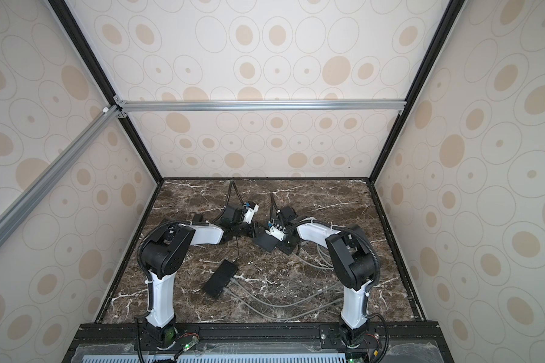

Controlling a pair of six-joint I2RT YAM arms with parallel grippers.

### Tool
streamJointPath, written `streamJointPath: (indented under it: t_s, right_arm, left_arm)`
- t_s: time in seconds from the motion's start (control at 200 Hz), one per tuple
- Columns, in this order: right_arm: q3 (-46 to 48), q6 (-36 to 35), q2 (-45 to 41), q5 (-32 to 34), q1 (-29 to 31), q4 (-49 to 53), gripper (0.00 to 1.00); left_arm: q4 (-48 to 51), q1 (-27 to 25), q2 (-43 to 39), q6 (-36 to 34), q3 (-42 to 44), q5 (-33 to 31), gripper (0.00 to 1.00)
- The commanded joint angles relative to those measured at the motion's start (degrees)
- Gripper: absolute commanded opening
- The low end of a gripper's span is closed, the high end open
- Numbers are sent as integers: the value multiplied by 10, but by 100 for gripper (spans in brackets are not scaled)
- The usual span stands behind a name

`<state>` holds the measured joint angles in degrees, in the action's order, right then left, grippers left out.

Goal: Insert the plug into the switch port

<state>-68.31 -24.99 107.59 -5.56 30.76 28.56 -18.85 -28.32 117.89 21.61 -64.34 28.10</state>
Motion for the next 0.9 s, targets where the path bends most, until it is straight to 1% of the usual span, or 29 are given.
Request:
streamJointPath:
  t_s: [0.0,0.145,0.515,0.895]
  right_arm:
    - [-14,-13,9,-9,11,19,0]
    - [-13,-16,6,-19,15,28,0]
    - [-22,5,10,-2,17,18,0]
    - [-37,16,17,-11,28,21,0]
  left_arm:
    - [0,-5,2,-13,-7,-2,44]
    - [-2,-5,0,-12,-4,-2,44]
    - [-7,-6,-4,-11,1,0,44]
    - [-18,-7,-11,-8,12,0,44]
